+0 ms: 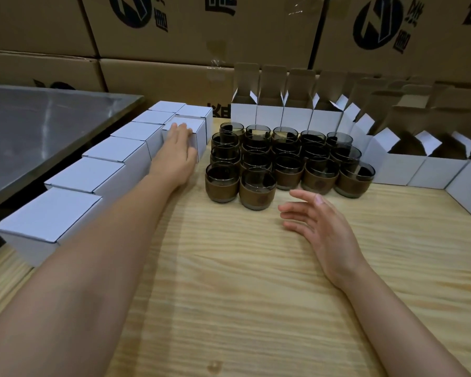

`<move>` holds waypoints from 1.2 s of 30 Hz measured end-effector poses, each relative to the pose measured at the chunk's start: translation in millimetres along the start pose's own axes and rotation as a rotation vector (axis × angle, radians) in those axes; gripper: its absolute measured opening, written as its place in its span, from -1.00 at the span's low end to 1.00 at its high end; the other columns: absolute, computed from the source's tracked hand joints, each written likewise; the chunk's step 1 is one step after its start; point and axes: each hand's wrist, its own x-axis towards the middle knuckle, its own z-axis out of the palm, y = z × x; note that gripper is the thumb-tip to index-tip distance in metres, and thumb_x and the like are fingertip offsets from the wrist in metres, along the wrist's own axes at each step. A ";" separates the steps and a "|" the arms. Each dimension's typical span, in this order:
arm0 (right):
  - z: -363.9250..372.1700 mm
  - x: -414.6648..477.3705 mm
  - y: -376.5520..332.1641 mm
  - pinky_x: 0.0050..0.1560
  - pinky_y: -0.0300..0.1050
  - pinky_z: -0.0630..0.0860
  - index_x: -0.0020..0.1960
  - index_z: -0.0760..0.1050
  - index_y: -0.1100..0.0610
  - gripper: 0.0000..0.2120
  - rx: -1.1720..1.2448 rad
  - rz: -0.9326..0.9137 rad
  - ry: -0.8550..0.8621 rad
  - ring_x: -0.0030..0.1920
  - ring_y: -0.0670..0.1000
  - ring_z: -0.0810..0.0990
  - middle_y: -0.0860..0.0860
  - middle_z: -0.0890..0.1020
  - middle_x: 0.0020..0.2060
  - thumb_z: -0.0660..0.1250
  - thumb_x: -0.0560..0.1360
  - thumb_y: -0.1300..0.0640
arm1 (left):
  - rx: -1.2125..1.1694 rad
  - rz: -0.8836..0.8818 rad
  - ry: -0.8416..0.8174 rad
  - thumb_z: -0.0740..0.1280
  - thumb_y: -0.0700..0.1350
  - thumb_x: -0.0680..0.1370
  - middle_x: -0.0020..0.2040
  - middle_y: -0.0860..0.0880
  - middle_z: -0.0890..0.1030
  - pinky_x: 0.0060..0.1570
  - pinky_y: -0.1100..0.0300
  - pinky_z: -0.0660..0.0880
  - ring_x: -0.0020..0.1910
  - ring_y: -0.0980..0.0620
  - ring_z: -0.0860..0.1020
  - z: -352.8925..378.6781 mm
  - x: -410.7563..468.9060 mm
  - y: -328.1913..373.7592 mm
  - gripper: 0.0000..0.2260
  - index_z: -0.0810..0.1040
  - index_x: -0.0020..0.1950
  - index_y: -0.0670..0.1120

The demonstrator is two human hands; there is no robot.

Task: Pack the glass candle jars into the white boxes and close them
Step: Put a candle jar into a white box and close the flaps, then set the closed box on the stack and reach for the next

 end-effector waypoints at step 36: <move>4.0 -3.6 -2.1 -0.03 -0.16 0.50 -0.04 0.55 0.01 -0.78 -0.219 -0.072 0.081 -0.08 -0.05 0.57 0.00 0.63 -0.14 0.18 0.60 0.24 | -0.641 -0.426 0.132 0.20 -0.13 0.53 -0.30 0.02 0.62 -0.16 0.10 0.51 -0.22 0.00 0.60 27.3 -158.3 152.2 -0.80 0.50 -0.26 0.07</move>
